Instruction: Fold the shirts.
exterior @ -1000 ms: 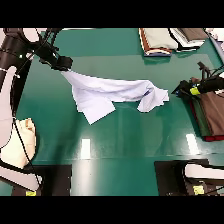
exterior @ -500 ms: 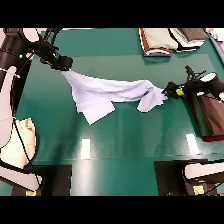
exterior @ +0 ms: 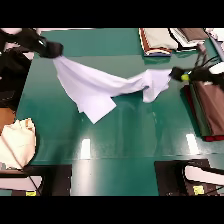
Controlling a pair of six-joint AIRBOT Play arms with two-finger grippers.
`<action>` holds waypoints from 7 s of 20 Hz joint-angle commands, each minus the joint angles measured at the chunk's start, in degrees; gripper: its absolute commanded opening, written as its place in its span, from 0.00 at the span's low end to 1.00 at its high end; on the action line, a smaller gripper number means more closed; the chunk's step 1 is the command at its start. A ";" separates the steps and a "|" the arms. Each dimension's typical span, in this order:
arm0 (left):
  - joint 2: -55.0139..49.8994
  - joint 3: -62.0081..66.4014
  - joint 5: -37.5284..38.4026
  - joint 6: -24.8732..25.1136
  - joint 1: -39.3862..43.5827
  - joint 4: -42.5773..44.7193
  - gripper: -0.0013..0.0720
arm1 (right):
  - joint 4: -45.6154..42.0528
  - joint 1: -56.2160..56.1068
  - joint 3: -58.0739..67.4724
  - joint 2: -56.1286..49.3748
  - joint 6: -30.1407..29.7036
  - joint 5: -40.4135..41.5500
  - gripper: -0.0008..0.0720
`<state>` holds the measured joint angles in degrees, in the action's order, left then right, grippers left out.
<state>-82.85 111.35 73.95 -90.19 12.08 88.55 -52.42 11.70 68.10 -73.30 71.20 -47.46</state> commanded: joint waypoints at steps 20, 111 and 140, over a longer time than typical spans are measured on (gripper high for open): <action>40.72 2.95 1.97 -5.33 0.02 -0.90 0.06 | -12.31 9.55 34.01 29.83 10.54 -38.38 0.04; 49.05 0.31 -15.15 6.25 -15.82 -18.99 0.06 | -24.26 -4.59 29.81 37.70 13.03 -22.34 0.04; -9.35 -21.03 -3.80 9.88 -15.80 -24.68 0.06 | -19.82 -4.42 29.86 -20.74 10.80 -28.30 0.04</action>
<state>-91.15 89.36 66.61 -81.84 -3.70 63.96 -73.28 7.14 93.67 -92.12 83.85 -74.96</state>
